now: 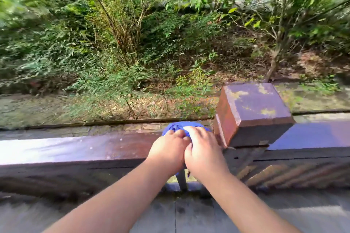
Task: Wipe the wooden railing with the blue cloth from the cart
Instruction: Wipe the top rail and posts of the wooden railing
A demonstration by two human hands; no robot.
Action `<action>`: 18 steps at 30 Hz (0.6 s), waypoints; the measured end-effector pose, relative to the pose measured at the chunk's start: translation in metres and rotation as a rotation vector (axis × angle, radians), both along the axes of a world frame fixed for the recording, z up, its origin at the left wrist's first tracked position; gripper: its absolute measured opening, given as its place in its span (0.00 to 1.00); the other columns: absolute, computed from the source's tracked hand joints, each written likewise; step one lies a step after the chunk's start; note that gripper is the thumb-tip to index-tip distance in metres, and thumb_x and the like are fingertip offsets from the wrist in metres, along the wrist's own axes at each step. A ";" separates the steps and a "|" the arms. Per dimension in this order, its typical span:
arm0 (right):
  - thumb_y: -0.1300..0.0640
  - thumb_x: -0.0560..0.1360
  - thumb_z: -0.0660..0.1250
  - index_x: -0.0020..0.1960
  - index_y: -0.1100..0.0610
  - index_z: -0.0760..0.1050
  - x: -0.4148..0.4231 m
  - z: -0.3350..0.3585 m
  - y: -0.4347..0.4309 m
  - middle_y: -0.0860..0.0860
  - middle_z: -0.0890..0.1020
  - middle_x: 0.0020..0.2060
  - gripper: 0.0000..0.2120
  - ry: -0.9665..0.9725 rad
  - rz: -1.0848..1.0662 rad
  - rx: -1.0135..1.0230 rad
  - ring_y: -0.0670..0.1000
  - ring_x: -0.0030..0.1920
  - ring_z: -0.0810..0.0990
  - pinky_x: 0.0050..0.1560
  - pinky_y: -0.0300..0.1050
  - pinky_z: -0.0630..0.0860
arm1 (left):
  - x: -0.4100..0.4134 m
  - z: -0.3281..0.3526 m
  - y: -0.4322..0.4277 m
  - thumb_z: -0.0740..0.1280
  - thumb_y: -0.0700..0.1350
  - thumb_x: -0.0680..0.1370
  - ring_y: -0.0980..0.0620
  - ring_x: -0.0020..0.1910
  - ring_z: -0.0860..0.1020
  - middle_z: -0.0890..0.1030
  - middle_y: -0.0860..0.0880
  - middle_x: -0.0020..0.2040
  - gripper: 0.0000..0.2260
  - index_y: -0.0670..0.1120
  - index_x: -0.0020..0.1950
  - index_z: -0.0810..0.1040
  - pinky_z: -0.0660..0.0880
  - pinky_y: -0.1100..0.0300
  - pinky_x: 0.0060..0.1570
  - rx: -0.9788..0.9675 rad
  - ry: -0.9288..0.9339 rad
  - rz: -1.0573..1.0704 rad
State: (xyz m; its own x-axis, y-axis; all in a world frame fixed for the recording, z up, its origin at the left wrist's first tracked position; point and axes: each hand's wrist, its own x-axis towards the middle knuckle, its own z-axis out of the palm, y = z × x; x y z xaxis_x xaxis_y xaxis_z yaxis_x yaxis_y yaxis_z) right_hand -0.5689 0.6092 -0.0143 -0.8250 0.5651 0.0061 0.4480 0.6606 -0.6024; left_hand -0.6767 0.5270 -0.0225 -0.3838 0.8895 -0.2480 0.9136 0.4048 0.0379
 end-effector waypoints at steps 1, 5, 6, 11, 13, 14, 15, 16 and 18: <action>0.61 0.76 0.62 0.68 0.50 0.74 -0.003 -0.004 0.005 0.52 0.79 0.65 0.22 -0.034 0.026 -0.009 0.59 0.66 0.73 0.66 0.55 0.71 | 0.000 -0.002 -0.003 0.61 0.49 0.77 0.45 0.62 0.75 0.77 0.49 0.63 0.18 0.52 0.66 0.75 0.75 0.48 0.61 0.062 -0.018 0.026; 0.54 0.78 0.61 0.65 0.49 0.75 -0.016 -0.012 0.010 0.53 0.78 0.62 0.16 -0.236 0.129 0.162 0.60 0.63 0.73 0.64 0.56 0.70 | -0.006 -0.005 -0.015 0.61 0.44 0.77 0.47 0.60 0.76 0.81 0.49 0.59 0.15 0.50 0.61 0.80 0.68 0.56 0.64 0.217 -0.053 0.048; 0.54 0.79 0.61 0.64 0.49 0.75 -0.022 -0.011 0.007 0.53 0.77 0.61 0.15 -0.254 0.152 0.181 0.60 0.62 0.73 0.63 0.56 0.71 | -0.009 -0.006 -0.020 0.60 0.44 0.77 0.47 0.60 0.76 0.81 0.49 0.59 0.15 0.49 0.60 0.81 0.68 0.55 0.64 0.225 -0.054 0.063; 0.54 0.78 0.61 0.65 0.49 0.75 -0.047 -0.007 -0.018 0.53 0.76 0.63 0.16 -0.276 0.248 0.180 0.61 0.62 0.72 0.62 0.57 0.73 | -0.027 -0.008 -0.054 0.62 0.44 0.77 0.45 0.54 0.79 0.83 0.48 0.52 0.11 0.48 0.53 0.82 0.67 0.56 0.58 0.279 -0.042 0.113; 0.54 0.78 0.61 0.65 0.49 0.75 -0.057 -0.007 -0.036 0.53 0.76 0.63 0.16 -0.279 0.265 0.182 0.60 0.62 0.72 0.64 0.56 0.72 | -0.038 -0.010 -0.076 0.60 0.46 0.77 0.46 0.55 0.78 0.83 0.49 0.53 0.12 0.50 0.54 0.82 0.69 0.56 0.60 0.269 -0.050 0.140; 0.54 0.78 0.61 0.64 0.49 0.76 -0.063 -0.006 -0.046 0.53 0.77 0.63 0.16 -0.278 0.272 0.178 0.60 0.62 0.73 0.63 0.55 0.71 | -0.046 -0.011 -0.088 0.60 0.46 0.78 0.47 0.56 0.78 0.82 0.50 0.54 0.13 0.51 0.56 0.82 0.70 0.55 0.62 0.264 -0.057 0.150; 0.54 0.78 0.61 0.63 0.50 0.76 -0.068 -0.006 -0.055 0.52 0.77 0.63 0.15 -0.279 0.279 0.174 0.60 0.62 0.73 0.63 0.55 0.71 | -0.052 -0.012 -0.097 0.59 0.47 0.78 0.48 0.57 0.77 0.82 0.50 0.55 0.14 0.52 0.57 0.82 0.70 0.54 0.63 0.262 -0.066 0.161; 0.54 0.78 0.61 0.62 0.51 0.76 -0.075 -0.005 -0.068 0.52 0.77 0.62 0.14 -0.283 0.287 0.172 0.60 0.61 0.73 0.62 0.54 0.71 | -0.060 -0.012 -0.111 0.59 0.47 0.77 0.48 0.58 0.77 0.82 0.51 0.56 0.14 0.53 0.58 0.82 0.70 0.54 0.63 0.261 -0.070 0.172; 0.54 0.77 0.62 0.59 0.52 0.77 -0.090 -0.003 -0.095 0.53 0.78 0.61 0.12 -0.288 0.315 0.167 0.60 0.62 0.73 0.63 0.53 0.71 | -0.077 -0.012 -0.141 0.58 0.47 0.77 0.49 0.58 0.77 0.82 0.51 0.56 0.15 0.53 0.57 0.81 0.69 0.54 0.63 0.265 -0.059 0.174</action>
